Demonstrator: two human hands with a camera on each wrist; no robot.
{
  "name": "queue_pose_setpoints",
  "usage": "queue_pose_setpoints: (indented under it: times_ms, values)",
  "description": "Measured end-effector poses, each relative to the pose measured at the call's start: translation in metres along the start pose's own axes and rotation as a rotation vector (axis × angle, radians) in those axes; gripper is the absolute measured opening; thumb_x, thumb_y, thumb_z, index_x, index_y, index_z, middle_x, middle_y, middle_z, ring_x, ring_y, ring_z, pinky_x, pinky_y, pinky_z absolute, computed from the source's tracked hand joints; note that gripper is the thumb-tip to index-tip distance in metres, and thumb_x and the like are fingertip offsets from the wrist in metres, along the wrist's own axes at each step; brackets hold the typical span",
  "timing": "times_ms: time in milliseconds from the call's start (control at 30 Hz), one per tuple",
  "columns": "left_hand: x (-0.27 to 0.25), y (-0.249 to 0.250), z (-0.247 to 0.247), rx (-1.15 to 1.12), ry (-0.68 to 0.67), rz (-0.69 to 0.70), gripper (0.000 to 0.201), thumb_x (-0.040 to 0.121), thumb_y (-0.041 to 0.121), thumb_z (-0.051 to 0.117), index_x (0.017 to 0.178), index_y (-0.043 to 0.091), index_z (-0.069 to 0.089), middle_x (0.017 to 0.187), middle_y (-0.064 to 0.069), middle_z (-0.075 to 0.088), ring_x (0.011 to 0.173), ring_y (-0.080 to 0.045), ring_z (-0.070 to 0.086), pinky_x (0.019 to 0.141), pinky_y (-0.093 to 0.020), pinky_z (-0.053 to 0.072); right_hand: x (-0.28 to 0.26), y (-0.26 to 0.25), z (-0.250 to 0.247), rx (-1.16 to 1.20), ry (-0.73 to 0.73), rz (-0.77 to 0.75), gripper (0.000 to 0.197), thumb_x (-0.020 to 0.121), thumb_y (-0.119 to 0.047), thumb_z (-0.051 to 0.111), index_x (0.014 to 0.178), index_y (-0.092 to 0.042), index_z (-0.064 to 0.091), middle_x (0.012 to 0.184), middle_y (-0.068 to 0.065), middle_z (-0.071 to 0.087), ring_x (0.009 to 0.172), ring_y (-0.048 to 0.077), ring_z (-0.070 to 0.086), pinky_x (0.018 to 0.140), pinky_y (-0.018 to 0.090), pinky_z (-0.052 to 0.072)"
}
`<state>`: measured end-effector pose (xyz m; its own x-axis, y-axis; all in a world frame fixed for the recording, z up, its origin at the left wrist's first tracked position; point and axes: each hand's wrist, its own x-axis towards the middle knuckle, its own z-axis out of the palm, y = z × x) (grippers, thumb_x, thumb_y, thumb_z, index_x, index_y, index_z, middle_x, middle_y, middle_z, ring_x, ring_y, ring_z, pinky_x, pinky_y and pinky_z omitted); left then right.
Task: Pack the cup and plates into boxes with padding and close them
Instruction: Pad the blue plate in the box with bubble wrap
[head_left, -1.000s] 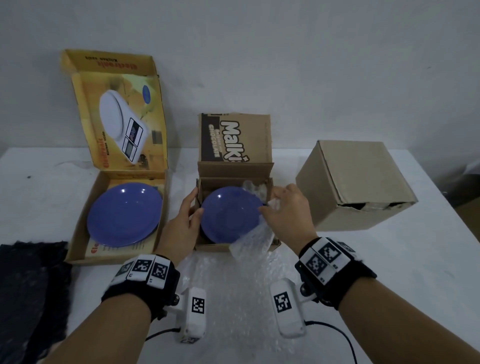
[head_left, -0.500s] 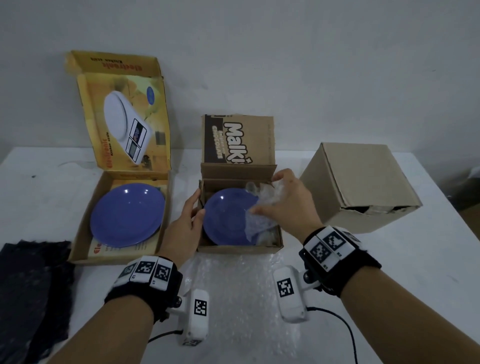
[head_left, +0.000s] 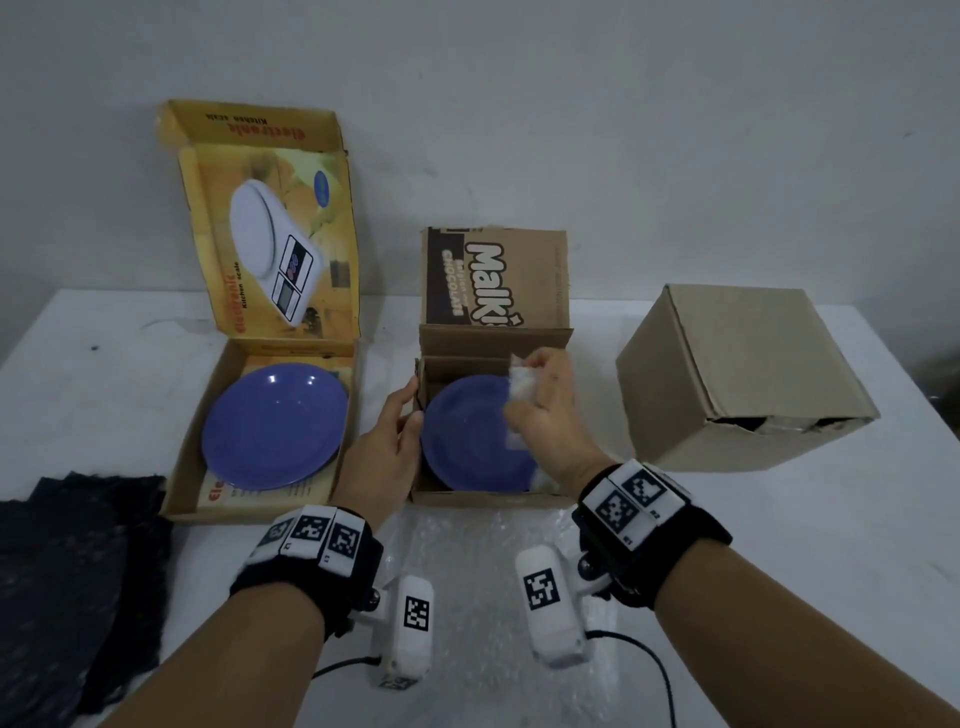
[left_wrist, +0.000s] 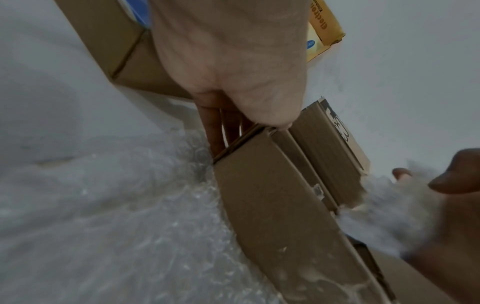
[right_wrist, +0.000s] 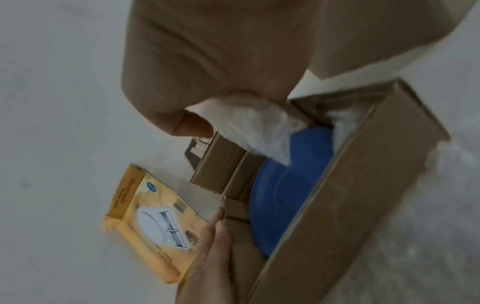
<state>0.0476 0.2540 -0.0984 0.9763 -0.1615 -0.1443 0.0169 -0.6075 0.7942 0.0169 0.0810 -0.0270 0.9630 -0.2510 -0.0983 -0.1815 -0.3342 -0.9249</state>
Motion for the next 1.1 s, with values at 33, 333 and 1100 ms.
queue_pose_setpoints:
  times_ms: [33,333,1100]
  values:
    - [0.003,-0.002,0.000,0.013,0.016,0.011,0.039,0.100,0.038,0.034,0.139,0.041,0.034,0.086,-0.001,0.064,0.076,-0.024,0.061,0.060,-0.028,0.038,0.001,0.004,0.009,0.068,0.007,0.002,0.034,0.073,-0.004,0.055,0.088,-0.026,0.034,0.099,0.004,0.038,0.085,0.017,0.042,0.066,0.023,0.041]
    - [0.008,-0.007,0.003,-0.035,0.027,0.050,0.035,0.101,0.031,0.036,0.136,0.037,0.038,0.105,-0.008,0.067,0.089,-0.029,0.064,0.068,-0.030,0.042,-0.019,0.008,0.037,-0.673,-0.372,-0.137,0.021,0.089,-0.008,0.052,0.105,-0.011,0.064,0.108,0.011,0.059,0.100,0.028,0.054,0.083,0.037,0.047]
    - [0.007,-0.003,0.007,0.018,0.103,0.050,0.034,0.102,0.030,0.033,0.135,0.035,0.039,0.072,0.005,0.056,0.060,-0.009,0.052,0.048,-0.025,0.031,0.019,0.000,0.029,-0.480,-0.722,0.221,0.017,0.090,-0.017,0.058,0.075,-0.011,0.064,0.078,0.015,0.061,0.073,0.023,0.054,0.080,0.039,0.050]
